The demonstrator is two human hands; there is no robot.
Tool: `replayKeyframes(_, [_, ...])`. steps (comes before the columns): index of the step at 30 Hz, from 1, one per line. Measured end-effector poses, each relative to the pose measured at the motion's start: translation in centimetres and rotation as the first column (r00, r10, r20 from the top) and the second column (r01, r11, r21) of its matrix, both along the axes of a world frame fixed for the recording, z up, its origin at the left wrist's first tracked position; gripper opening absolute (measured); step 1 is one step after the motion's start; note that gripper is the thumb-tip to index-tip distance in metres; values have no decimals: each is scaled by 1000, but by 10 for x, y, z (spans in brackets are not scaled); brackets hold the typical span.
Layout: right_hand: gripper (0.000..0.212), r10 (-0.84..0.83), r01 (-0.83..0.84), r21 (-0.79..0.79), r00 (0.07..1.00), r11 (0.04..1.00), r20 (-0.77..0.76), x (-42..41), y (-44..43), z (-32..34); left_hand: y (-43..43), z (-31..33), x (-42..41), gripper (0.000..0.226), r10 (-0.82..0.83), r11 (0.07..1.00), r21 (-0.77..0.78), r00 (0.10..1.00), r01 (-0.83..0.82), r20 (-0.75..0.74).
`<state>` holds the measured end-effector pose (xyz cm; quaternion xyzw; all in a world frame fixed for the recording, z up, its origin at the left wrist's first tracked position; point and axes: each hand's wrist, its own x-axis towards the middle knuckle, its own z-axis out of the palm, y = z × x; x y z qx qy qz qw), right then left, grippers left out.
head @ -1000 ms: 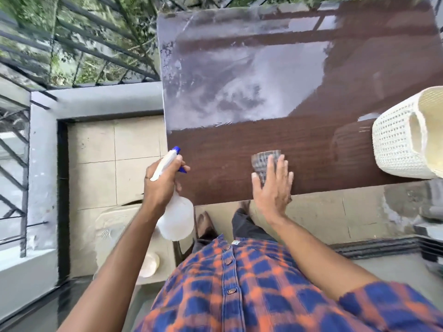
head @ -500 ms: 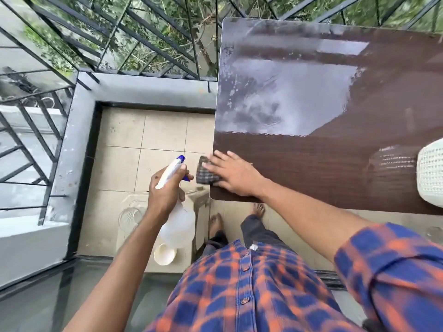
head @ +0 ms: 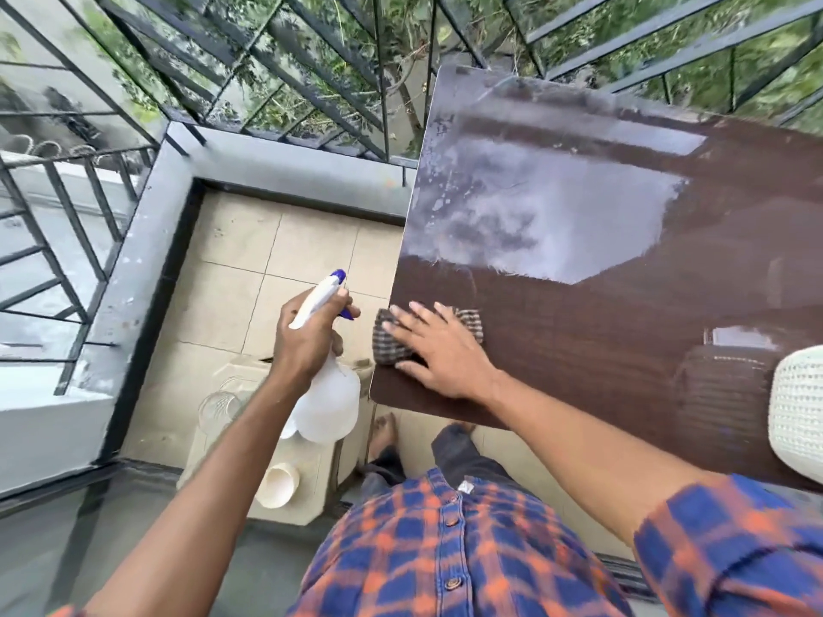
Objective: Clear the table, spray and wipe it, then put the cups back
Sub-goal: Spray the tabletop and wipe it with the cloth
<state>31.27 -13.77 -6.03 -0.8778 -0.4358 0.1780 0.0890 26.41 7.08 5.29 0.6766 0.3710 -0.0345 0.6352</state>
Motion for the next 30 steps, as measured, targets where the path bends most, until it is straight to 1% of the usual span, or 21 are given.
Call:
replayKeyframes(3, [60,95,-95,25,995,995,19,31,-5,-6,-10,-2,24,22,-16,1000,22,1000,16,23])
replayKeyframes(4, [60,90,-91,21,995,996,36,50,-2,-6,-13,-1,32,24,-21,999,30,999,20,25])
replayKeyframes(6, [61,-13,13,3,999,1000,41,106,8,-3,-19,-2,54,24,-12,999,44,1000,11,16])
replayKeyframes(9, [65,-248,248,-21,969,968,15,205,25,5,-27,-2,84,29,46,998,39,999,-46,2])
replayKeyframes(11, [65,-284,283,-35,959,958,-13,253,30,7,-33,-1,103,31,64,997,35,998,-65,27])
replayKeyframes(13, [64,-281,281,-32,960,959,-7,262,31,6,-38,1,117,21,72,996,45,996,-74,46])
replayKeyframes(15, [64,-235,235,-1,972,972,28,238,28,5,-44,2,128,25,92,994,58,995,-94,33])
replayKeyframes(16, [64,-172,171,24,984,985,43,219,21,5,-47,2,132,26,94,993,63,995,-95,27])
replayKeyframes(17, [64,-75,72,57,996,996,46,197,12,5,-48,2,135,25,89,994,65,996,-91,32])
replayKeyframes(19, [62,124,-131,126,990,983,61,161,-15,-2,-54,2,142,23,76,995,66,997,-78,34])
replayKeyframes(20, [61,172,-181,141,982,973,77,156,-28,-7,-57,4,146,24,69,996,62,997,-71,29])
replayKeyframes(21, [60,187,-197,142,979,970,84,163,-35,-10,-59,5,149,26,64,996,59,998,-65,21])
replayKeyframes(22, [60,166,-178,131,981,975,95,177,-37,-11,-59,5,151,27,65,996,53,998,-65,11])
replayKeyframes(23, [61,107,-119,110,988,987,108,195,-34,-11,-59,4,155,29,64,997,46,998,-64,1])
replayKeyframes(25, [63,-99,91,74,989,993,109,238,-20,-7,-58,5,162,30,61,998,28,998,-61,-4])
replayKeyframes(27, [65,-275,272,50,958,961,80,284,-1,0,-54,6,173,23,63,998,28,998,-63,3])
replayKeyframes(29, [65,-357,356,35,933,934,54,303,19,6,-51,6,184,13,59,998,31,998,-59,15])
replayKeyframes(30, [65,-357,356,30,932,934,61,302,28,6,-48,5,191,11,52,998,22,998,-52,27])
